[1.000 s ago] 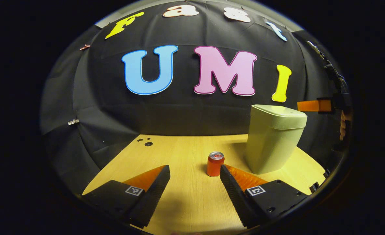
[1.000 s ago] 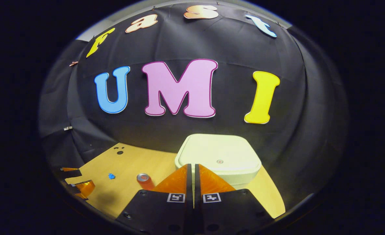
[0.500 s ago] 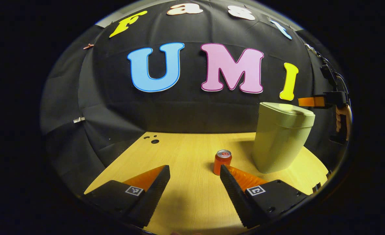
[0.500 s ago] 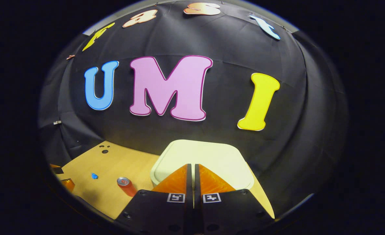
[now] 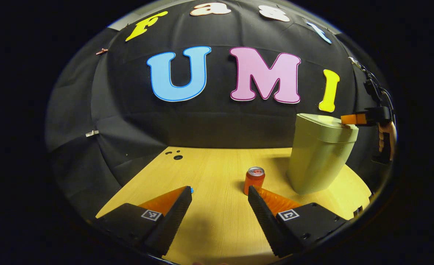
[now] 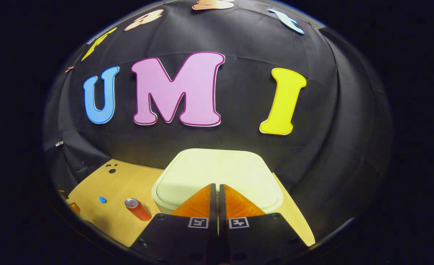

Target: Press the lid of the desktop garbage bin to open it, pick up the crumpled paper on the desktop and throw it into the bin, then pick up the pop can on the desktop and drop it into the bin, and finally close the garbage bin lid.

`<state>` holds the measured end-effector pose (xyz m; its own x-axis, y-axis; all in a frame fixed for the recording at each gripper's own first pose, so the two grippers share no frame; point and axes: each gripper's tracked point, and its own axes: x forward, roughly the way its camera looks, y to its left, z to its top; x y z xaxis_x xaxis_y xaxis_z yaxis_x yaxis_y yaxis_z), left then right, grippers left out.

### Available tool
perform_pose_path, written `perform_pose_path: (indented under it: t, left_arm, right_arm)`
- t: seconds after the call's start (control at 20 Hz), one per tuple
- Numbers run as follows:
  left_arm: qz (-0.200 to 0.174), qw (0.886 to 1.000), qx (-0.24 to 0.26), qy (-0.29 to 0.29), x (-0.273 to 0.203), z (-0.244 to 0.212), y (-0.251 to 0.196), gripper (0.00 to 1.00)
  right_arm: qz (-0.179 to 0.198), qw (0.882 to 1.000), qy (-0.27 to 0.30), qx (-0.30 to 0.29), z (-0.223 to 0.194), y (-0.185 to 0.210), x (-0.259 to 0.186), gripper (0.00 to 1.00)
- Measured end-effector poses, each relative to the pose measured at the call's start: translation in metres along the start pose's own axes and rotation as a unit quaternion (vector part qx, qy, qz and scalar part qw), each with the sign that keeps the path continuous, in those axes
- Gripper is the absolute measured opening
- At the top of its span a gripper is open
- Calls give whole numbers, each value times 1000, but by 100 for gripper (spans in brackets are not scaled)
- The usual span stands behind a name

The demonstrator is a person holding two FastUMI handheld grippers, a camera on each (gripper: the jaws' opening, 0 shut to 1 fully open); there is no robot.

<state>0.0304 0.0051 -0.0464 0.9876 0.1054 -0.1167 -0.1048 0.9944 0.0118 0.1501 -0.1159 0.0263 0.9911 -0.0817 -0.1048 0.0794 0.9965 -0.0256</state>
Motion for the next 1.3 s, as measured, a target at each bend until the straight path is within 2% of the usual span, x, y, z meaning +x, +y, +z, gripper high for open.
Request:
perform_pose_path:
  t: [0.4,0.7,1.05,1.25,1.3]
  left_arm:
    - [0,1000,4,9,-3,-7,0,99]
    - [4,1000,-4,8,-9,-10,10,98]
    - [25,1000,-11,-2,-28,-11,47,98]
    - [33,999,-18,-2,-37,-21,71,98]
    - [34,999,-20,-2,-39,-27,76,98]
  right_arm:
    - [-5,1000,-3,-11,-3,-1,0,5]
    - [-11,1000,2,11,-2,-2,0,6]
    - [-19,1000,3,-16,11,3,-7,5]
    - [-16,999,-36,-9,38,19,-35,5]
    - [-14,999,-36,-8,38,23,-41,8]
